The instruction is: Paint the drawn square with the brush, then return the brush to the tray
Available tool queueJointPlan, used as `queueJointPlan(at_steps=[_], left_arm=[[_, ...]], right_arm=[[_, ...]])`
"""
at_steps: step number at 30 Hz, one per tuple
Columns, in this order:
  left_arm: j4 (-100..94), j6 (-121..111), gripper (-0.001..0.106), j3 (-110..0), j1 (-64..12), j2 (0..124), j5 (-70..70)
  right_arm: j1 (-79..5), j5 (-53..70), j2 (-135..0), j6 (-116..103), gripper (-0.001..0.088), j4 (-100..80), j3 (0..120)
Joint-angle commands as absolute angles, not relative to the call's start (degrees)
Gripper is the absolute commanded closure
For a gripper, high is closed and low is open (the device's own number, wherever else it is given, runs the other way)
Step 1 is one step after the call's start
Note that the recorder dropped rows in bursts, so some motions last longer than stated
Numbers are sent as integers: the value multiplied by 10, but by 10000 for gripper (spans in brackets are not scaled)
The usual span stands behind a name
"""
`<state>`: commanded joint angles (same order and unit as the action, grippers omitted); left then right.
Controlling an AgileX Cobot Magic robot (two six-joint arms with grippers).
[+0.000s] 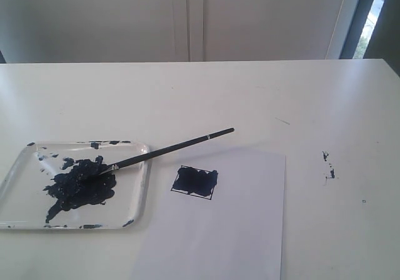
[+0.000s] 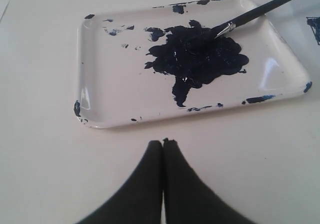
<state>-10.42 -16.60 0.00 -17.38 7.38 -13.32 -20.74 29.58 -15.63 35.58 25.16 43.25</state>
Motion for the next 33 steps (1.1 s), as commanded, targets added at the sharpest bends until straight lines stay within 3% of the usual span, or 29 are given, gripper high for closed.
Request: queueJointPlan(at_steps=[15, 33], left_arm=[[-105, -166, 1053, 0, -174, 74, -133], [-105, -166, 1053, 0, -174, 74, -132]], right_arm=[[-136, 304, 0, 357, 868, 268, 143], [-100, 271, 0, 357, 868, 268, 43]])
